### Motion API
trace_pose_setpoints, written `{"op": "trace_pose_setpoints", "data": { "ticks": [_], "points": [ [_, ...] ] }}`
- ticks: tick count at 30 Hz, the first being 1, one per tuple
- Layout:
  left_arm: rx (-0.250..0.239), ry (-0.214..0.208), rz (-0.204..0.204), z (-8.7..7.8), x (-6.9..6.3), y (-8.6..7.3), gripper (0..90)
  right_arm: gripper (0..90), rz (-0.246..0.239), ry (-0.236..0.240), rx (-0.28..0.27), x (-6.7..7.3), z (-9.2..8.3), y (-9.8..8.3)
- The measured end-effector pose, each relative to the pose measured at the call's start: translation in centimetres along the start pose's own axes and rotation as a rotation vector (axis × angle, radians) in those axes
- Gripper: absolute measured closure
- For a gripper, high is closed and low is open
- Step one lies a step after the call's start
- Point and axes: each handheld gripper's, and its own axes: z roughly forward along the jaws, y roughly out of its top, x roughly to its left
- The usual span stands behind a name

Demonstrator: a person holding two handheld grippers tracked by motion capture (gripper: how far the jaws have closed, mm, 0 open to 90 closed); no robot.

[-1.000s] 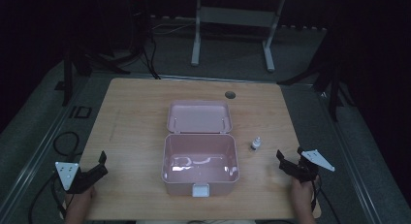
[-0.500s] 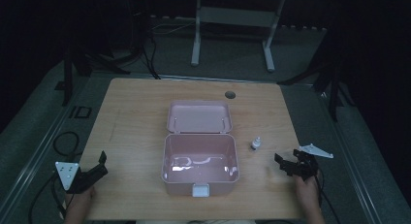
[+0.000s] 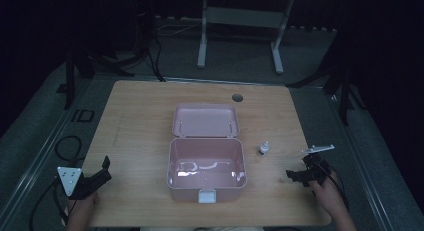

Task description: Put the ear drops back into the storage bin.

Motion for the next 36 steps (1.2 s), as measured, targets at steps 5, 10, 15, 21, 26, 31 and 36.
{"op": "trace_pose_setpoints", "data": {
  "ticks": [5, 10, 15, 21, 26, 31, 36],
  "points": [
    [0.0, -0.001, 0.0, 0.0, 0.0, 0.0, 2.4, 10.5, -0.038, 0.043, 0.146, 0.3, 0.2, 0.3],
    [-0.001, -0.01, -0.002, 0.0, 0.0, 0.0, 2.4, 10.4, -0.091, 0.072, 0.291, 1.0, 0.2, 0.6],
    [-0.001, -0.01, -0.002, 0.0, 0.0, 0.0, 2.3, 10.5, -0.118, 0.068, 0.38, 1.2, 0.1, 0.7],
    [-0.001, -0.01, 0.0, 0.0, 0.0, 0.0, 2.4, 10.5, -0.143, 0.074, 0.479, 1.6, 0.1, 1.0],
    [-0.001, -0.009, -0.001, 0.0, 0.0, 0.0, 2.4, 10.5, -0.152, 0.09, 0.505, 1.9, 0.3, 1.0],
    [-0.001, -0.007, -0.001, 0.0, 0.0, 0.0, 2.4, 10.5, -0.137, 0.115, 0.484, 1.8, 0.3, 1.3],
    [0.0, -0.009, -0.002, 0.0, 0.0, 0.0, 2.4, 13.8, -0.116, 0.106, 0.461, 1.3, 0.2, 1.8]
  ]
}}
